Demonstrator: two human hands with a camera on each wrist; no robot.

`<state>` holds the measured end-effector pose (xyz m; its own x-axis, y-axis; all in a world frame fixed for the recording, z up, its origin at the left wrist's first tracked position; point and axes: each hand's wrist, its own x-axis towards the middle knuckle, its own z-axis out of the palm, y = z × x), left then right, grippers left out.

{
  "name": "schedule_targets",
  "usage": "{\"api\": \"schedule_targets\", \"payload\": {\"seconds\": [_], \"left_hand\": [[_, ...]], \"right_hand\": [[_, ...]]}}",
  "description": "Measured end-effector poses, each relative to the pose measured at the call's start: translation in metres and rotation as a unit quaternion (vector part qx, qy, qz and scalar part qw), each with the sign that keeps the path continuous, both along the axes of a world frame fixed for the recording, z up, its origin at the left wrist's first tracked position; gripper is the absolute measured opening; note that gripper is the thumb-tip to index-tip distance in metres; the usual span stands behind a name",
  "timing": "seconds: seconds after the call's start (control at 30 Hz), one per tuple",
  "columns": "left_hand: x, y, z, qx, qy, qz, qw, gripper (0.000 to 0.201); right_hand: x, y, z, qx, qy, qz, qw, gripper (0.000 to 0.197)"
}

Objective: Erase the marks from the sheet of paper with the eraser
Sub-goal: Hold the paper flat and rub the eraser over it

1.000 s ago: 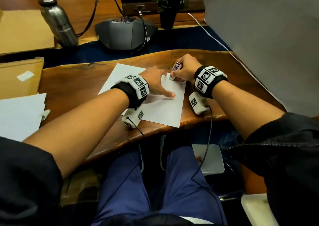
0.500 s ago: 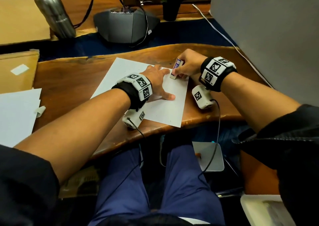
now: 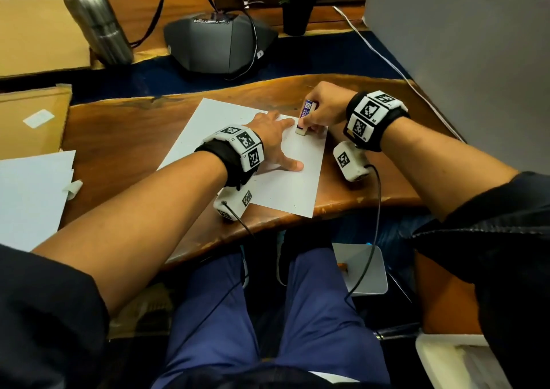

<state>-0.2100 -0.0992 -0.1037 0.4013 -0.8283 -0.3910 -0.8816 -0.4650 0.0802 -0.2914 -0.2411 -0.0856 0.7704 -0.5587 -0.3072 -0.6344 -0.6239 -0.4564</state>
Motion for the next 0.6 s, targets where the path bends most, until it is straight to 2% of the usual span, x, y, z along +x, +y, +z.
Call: {"api": "schedule_targets", "payload": {"seconds": [0.13, 0.23, 0.37, 0.6], "left_hand": [[0.001, 0.002, -0.001, -0.004, 0.004, -0.002, 1.000, 0.113], [0.001, 0.002, -0.001, -0.005, 0.009, 0.003, 1.000, 0.114], [-0.001, 0.000, 0.000, 0.002, 0.006, -0.001, 1.000, 0.113], [-0.002, 0.000, 0.003, 0.021, -0.005, -0.004, 1.000, 0.114]], "right_hand": [[0.005, -0.003, -0.002, -0.035, -0.027, -0.012, 0.999, 0.028], [0.003, -0.002, 0.003, -0.044, 0.031, 0.046, 0.997, 0.031], [0.001, -0.004, 0.005, -0.058, -0.018, 0.025, 0.998, 0.029], [-0.025, 0.005, 0.003, -0.057, 0.027, 0.114, 0.991, 0.026]]}}
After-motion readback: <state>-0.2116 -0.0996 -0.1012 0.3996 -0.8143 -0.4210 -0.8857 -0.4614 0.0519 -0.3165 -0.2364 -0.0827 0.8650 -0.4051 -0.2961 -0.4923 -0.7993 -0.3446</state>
